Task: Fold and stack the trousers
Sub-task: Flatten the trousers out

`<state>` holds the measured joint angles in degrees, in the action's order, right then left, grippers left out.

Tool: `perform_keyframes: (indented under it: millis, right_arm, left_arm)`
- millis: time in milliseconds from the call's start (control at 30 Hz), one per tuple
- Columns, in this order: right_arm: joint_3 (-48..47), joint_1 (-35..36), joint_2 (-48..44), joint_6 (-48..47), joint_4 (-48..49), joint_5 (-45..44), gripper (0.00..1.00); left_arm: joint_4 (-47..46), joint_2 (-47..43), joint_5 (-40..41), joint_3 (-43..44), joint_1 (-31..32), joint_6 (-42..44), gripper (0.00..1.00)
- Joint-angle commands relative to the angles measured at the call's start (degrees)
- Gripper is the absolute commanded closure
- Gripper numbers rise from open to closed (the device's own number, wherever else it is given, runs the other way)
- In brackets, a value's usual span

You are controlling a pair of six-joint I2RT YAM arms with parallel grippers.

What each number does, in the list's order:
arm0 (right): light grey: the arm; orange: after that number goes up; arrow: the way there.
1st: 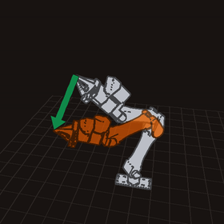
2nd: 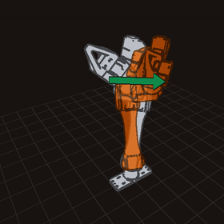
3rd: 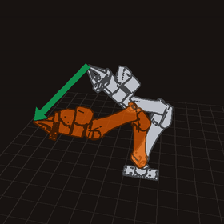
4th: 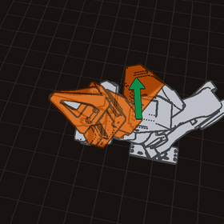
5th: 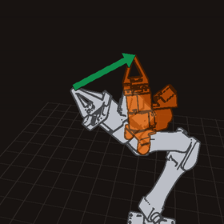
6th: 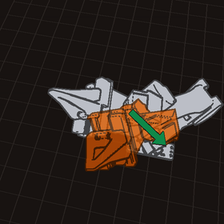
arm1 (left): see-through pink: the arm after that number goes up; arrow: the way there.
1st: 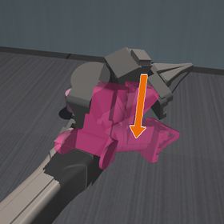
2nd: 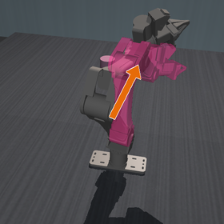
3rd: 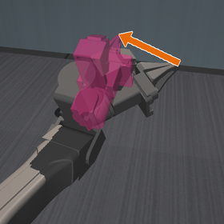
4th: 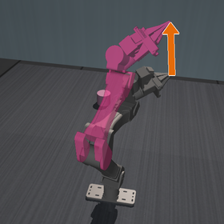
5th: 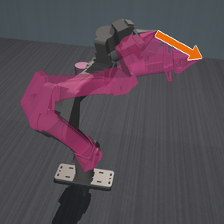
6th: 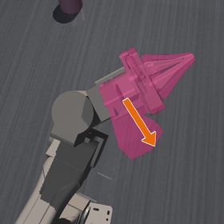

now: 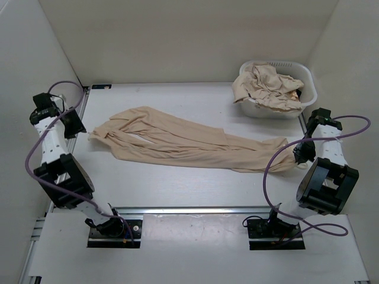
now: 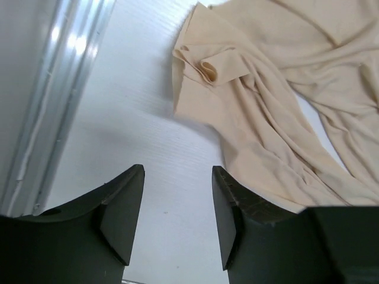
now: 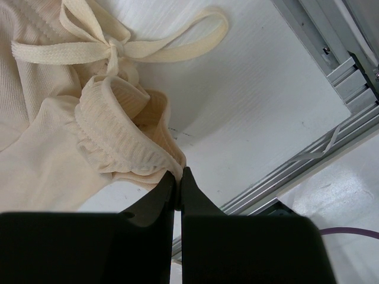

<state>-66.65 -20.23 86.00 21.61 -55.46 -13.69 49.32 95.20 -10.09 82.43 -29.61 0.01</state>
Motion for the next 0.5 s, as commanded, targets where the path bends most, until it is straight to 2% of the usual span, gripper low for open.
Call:
perform_keyframes:
  millis: [0, 133, 200, 267, 300, 367, 467]
  right_arm:
    - [-0.58, -0.25, -0.74, -0.95, 0.62, 0.6, 1.0]
    - [-1.11, -0.25, -0.13, -0.95, 0.62, 1.13, 1.0]
    - [-1.11, -0.25, -0.13, -0.95, 0.09, 1.13, 1.0]
    - [-1.11, -0.25, -0.74, -0.95, 0.09, 0.42, 1.0]
    - [-0.59, -0.25, -1.26, -0.95, 0.09, 0.42, 1.0]
    - [-0.58, -0.25, -1.27, -0.95, 0.09, 0.42, 1.0]
    - [0.03, -0.25, -0.22, -0.95, 0.62, 0.94, 1.0]
  left_arm:
    - [0.78, -4.14, 1.64, -2.8, -0.63, -0.01, 0.39]
    - [5.59, -2.03, -3.34, 0.88, -3.61, -0.01, 0.4]
    - [5.61, -5.89, -5.11, 3.77, -5.55, -0.01, 0.39]
    - [5.61, -10.01, -5.12, 3.79, -5.55, -0.01, 0.32]
    - [4.92, -10.55, -3.81, 2.83, -5.55, -0.01, 0.26]
    - [4.04, -9.86, -2.05, 0.28, -5.55, -0.01, 0.26]
    - [1.85, -3.2, -0.03, -5.42, -5.55, -0.01, 0.28]
